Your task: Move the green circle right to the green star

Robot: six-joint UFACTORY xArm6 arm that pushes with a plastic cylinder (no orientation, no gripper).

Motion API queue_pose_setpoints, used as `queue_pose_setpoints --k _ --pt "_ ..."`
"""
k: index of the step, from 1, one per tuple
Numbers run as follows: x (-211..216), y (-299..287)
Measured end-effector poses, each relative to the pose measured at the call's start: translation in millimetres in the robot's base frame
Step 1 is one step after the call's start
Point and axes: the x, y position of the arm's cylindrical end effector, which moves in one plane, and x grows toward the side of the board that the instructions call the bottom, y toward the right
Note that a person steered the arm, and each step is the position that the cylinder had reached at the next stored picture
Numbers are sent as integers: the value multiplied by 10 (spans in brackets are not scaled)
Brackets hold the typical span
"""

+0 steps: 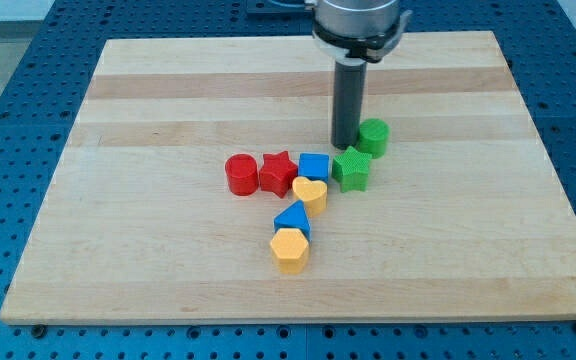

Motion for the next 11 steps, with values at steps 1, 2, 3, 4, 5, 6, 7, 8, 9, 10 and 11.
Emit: queue_pose_setpoints --k 1,2,3,4,5,6,7,8,9,10,11 --pt "-71 16" --pt "-260 17" --pt "-435 107" --pt "-571 197" --pt "-602 373" --pt "-602 592" --pt "-578 592" --pt "-434 592" --pt "-281 576" --pt "-197 571" --pt "-245 571"
